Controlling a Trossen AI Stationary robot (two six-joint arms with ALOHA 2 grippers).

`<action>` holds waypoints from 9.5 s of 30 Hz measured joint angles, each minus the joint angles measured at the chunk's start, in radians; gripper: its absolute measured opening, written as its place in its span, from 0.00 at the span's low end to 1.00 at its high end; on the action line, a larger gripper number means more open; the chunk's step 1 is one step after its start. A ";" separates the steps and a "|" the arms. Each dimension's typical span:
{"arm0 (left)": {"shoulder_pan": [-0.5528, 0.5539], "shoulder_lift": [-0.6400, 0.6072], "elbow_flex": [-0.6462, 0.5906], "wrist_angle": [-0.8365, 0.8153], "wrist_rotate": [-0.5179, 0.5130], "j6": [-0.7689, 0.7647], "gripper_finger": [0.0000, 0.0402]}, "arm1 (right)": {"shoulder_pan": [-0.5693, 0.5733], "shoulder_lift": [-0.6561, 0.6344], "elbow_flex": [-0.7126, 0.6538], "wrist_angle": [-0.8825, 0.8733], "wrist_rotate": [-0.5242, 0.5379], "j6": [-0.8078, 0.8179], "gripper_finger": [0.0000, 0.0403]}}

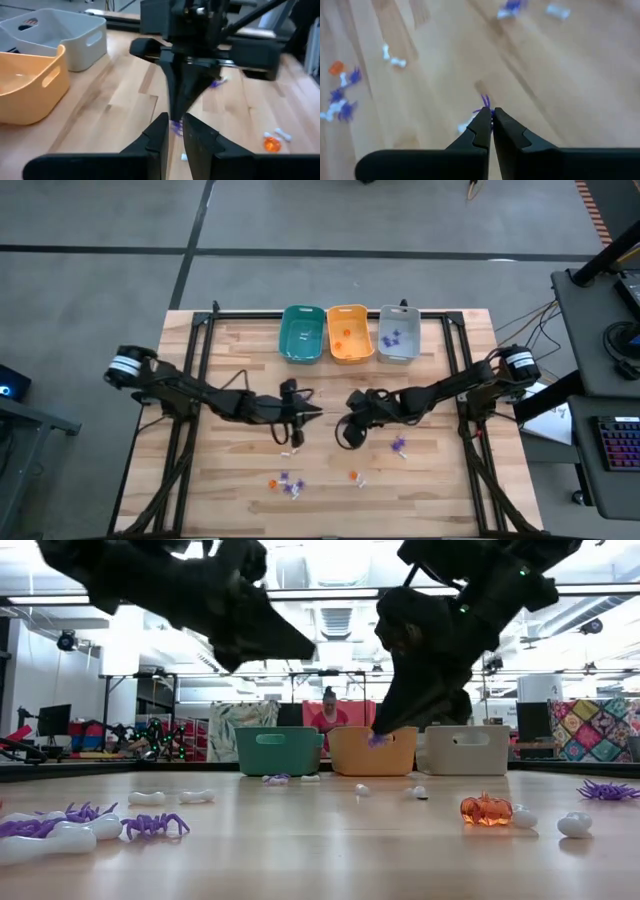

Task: Sort Halloween decoration
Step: Put the purple spider toy into the gray bin, then put the white bone toy into the blue bin

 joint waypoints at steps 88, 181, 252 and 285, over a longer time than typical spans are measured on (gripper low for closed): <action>-0.011 -0.072 -0.108 -0.009 -0.014 -0.072 0.10 | -0.634 -0.492 0.089 -0.551 0.088 -0.465 0.17; 0.392 0.175 -0.107 -0.101 0.281 0.566 0.22 | -0.131 -0.517 -0.423 0.492 0.081 -0.644 0.17; 0.525 -0.250 0.106 -0.494 0.284 0.628 0.00 | -0.131 -0.518 -0.401 0.486 0.081 -0.597 0.17; 0.488 -0.079 0.102 -0.511 0.521 0.389 0.00 | -0.168 -0.432 -0.254 0.027 0.166 -0.340 0.17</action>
